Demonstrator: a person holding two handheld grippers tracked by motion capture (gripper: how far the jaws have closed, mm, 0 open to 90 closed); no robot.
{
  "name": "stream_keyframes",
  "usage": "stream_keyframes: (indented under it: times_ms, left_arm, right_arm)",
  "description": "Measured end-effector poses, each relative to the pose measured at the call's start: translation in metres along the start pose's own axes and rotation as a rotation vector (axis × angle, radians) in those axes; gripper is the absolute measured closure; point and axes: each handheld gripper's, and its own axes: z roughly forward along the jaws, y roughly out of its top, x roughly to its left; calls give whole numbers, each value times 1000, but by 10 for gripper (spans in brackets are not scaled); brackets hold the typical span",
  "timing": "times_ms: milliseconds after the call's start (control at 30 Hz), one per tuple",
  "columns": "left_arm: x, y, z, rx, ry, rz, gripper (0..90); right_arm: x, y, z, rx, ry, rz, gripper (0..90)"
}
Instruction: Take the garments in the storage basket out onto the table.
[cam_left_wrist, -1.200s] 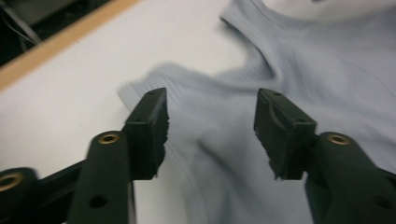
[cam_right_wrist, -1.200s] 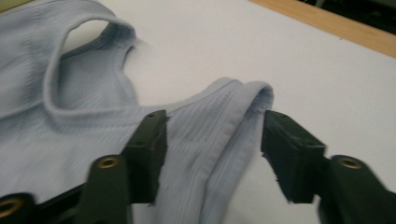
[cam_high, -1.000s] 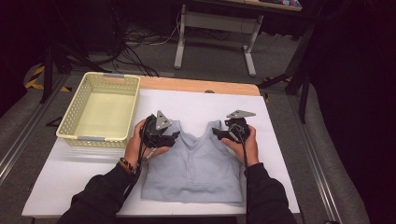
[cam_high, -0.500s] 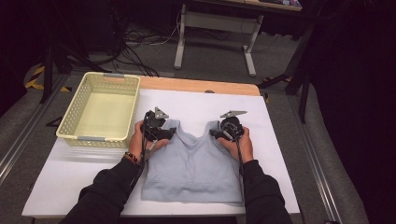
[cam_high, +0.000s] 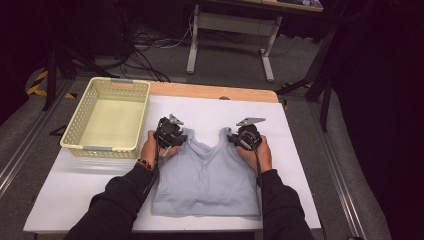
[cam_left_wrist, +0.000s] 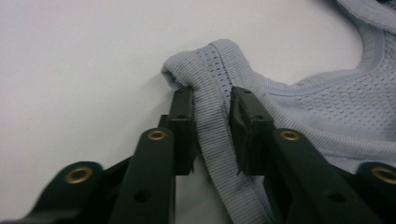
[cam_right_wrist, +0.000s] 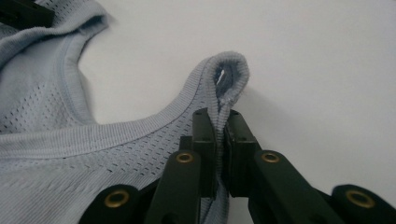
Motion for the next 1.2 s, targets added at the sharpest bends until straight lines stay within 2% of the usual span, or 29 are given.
stream_keyframes:
  times_ms: [100,167,200,267,300,333,367,467,600,633,700,733,767,800,833,867,900,933,1000,1067,1100,1200]
  left_arm:
    - [2,1,-1,-23,-4,-2,826]
    - [2,1,-3,-60,11,-7,837]
    - [2,1,-3,-60,11,-7,842]
    - [1,5,-11,-120,31,-19,843]
    - [1,5,-11,-120,31,-19,844]
    - [1,10,-18,-173,37,-35,843]
    - [2,13,-20,-194,39,-37,843]
    - [-1,22,-24,-210,51,-13,843]
    - [-1,29,-27,-225,54,-14,837]
    - [-2,32,-27,-231,73,-20,823]
    - [-2,34,-27,-233,84,-21,722]
    - [-2,37,-28,-238,114,-20,665]
    - [-3,38,-29,-249,120,-19,634]
    - [-4,38,-30,-256,122,-30,605]
    - [-4,39,-31,-258,129,-29,533]
    - [-5,40,-32,-257,129,-25,469]
    - [-5,40,-32,-257,129,-25,439]
    - [-6,40,-34,-259,126,-15,439]
    - [-7,39,-40,-264,119,-7,402]
    - [-8,39,-42,-264,123,7,395]
    - [-10,37,-45,-262,133,29,395]
    - [-16,29,-52,-265,120,52,390]
  right_arm:
    - [0,2,-2,-19,-15,-22,848]
    - [0,2,-5,-46,-18,-11,847]
    - [0,2,-5,-46,-18,-11,847]
    - [-2,2,-10,-72,-20,-5,847]
    - [-3,2,-11,-73,-19,-4,847]
    - [-4,2,-13,-77,-24,-4,847]
    - [-5,3,-14,-81,-28,-3,846]
    - [-8,3,-19,-110,-40,11,847]
    - [-10,7,-24,-125,-69,6,847]
    - [-11,9,-25,-128,-77,2,847]
    - [-12,11,-26,-127,-87,-3,845]
    - [-14,15,-26,-135,-94,0,836]
    - [-15,16,-26,-136,-96,1,830]
    - [-15,18,-26,-133,-104,-6,810]
    - [-15,20,-26,-131,-115,-14,767]
    - [-15,21,-26,-132,-132,-12,684]
    - [-15,21,-26,-132,-132,-12,684]
    - [-15,22,-27,-131,-149,-7,627]
    - [-15,23,-30,-146,-148,5,538]
    - [-14,22,-32,-146,-150,10,522]
    - [-14,21,-33,-146,-150,19,508]
    - [-11,16,-41,-165,-139,33,496]
